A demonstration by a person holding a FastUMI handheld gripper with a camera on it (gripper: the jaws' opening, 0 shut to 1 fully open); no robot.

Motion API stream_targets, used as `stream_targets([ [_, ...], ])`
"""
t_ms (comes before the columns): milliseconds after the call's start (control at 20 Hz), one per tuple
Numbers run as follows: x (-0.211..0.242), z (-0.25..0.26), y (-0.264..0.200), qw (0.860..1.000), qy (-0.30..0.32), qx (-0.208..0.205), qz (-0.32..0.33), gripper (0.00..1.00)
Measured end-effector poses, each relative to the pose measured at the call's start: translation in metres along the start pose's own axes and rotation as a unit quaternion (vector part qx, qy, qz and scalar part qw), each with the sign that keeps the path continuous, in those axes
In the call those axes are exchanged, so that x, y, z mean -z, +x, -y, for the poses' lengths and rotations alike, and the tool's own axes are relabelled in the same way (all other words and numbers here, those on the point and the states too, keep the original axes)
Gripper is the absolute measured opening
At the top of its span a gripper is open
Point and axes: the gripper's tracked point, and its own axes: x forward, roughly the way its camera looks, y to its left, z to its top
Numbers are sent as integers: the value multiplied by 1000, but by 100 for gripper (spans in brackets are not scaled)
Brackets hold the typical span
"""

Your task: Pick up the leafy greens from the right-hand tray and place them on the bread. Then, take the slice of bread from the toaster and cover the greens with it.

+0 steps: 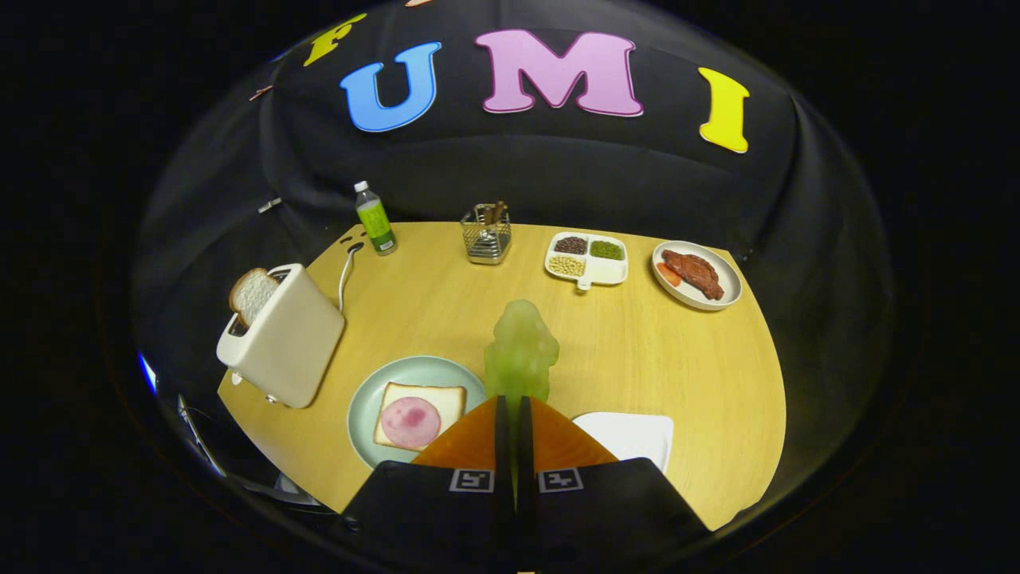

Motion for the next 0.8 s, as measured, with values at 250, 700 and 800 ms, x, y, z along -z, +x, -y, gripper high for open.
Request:
stream_targets([
  [250,7,-46,10,999,-17,-27,-10,5],
  [700,40,-105,44,995,-52,-62,-65,7],
  [800,45,-107,51,994,-59,-56,-73,8],
])
